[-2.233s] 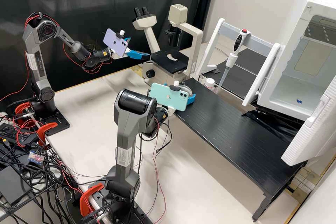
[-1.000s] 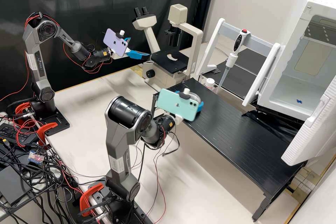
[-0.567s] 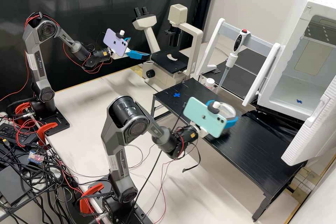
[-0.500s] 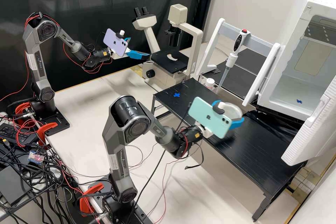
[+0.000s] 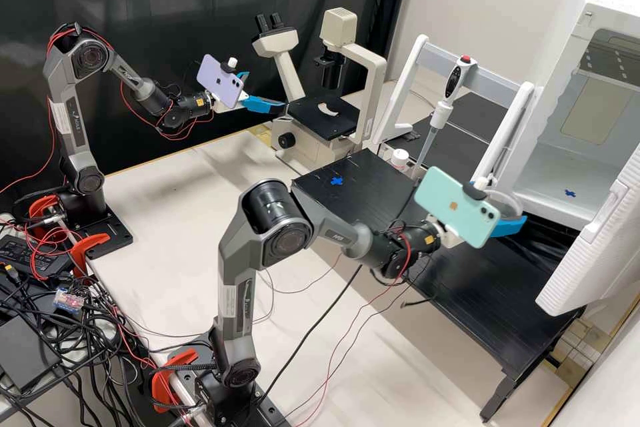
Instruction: Move the petri dish to the incubator
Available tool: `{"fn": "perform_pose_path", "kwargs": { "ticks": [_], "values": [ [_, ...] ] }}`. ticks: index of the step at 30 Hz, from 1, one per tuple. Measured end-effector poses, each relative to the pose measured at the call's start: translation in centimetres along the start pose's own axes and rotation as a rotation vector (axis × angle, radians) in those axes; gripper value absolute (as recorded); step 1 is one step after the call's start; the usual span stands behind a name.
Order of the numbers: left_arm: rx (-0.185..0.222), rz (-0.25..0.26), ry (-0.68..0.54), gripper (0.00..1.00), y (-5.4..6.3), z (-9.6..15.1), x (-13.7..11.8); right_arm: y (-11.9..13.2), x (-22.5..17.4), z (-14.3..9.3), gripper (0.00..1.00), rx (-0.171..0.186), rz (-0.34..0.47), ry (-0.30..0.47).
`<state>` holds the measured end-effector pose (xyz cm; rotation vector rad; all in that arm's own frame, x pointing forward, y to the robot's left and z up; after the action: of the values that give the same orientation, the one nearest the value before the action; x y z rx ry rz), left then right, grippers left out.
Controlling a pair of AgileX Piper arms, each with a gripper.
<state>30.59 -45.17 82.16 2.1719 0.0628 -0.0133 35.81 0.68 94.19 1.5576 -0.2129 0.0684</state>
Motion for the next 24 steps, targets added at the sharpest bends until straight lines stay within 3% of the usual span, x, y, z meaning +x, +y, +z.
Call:
{"fn": "perform_pose_path", "kwargs": {
  "ticks": [15, 21, 24],
  "values": [
    [0.0, 0.0, 0.0, 1.0, 0.0, 0.0, 0.0, 3.0, 8.7, 0.0, 0.0, 0.056, 0.033, -0.105],
    [0.0, 0.0, 0.0, 1.0, 0.0, 0.0, 0.0, 2.7, 12.3, 0.1, 0.0, 0.038, 0.019, -0.16],
    [0.0, 0.0, 0.0, 1.0, 0.0, 0.0, 0.0, 2.2, 13.8, 0.0, 0.0, 0.008, 0.001, -0.177]
  ]
}}
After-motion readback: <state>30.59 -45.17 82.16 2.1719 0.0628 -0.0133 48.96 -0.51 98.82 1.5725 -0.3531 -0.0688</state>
